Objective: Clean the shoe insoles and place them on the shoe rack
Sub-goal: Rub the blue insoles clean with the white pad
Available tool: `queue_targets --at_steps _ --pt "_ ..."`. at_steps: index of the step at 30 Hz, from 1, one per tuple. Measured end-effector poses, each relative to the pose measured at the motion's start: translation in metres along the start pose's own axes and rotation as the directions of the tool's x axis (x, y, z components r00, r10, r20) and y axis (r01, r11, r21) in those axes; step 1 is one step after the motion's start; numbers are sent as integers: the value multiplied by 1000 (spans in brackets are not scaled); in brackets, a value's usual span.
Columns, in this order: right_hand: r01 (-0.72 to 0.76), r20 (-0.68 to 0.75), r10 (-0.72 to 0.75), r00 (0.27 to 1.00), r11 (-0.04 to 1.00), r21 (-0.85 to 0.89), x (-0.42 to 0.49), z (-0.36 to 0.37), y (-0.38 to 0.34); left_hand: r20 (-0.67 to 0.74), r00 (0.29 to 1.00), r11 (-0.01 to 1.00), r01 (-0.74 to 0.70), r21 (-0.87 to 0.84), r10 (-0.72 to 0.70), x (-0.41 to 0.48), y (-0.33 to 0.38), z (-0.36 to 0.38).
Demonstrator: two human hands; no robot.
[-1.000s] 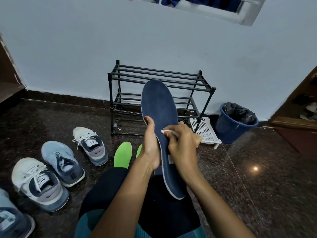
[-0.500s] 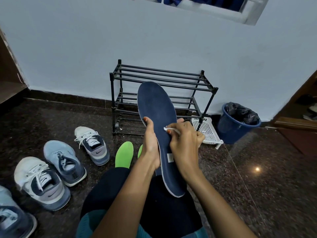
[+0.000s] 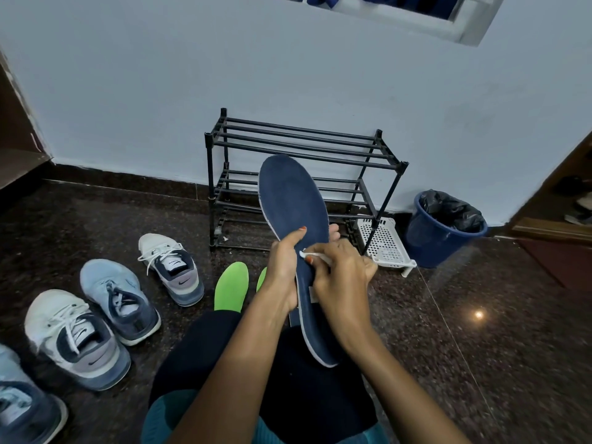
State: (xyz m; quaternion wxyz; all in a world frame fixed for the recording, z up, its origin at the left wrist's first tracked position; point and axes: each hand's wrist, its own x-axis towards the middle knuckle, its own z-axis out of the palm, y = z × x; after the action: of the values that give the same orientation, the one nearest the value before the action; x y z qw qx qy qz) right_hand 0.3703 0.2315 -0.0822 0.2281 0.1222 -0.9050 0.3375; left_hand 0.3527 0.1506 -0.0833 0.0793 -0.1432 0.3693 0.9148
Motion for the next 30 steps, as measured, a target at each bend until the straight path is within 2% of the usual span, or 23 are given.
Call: queue_targets --at_steps 4,6,13,20,30 --pt "-35 -55 36 998 999 16 16 1 7 -158 985 997 -70 28 73 -2 -1 4" --pt "-44 -63 46 997 999 25 20 1 8 -185 979 996 -83 26 87 0 -2 3" --pt "46 -11 -46 999 997 57 -5 7 6 -174 981 996 -88 8 88 4 -2 1" --pt "-69 -29 72 997 992 103 19 1 11 -220 965 989 -134 54 143 6 -5 3" --pt "19 40 -25 999 991 129 -5 5 6 -188 969 986 -152 68 163 9 -6 0"
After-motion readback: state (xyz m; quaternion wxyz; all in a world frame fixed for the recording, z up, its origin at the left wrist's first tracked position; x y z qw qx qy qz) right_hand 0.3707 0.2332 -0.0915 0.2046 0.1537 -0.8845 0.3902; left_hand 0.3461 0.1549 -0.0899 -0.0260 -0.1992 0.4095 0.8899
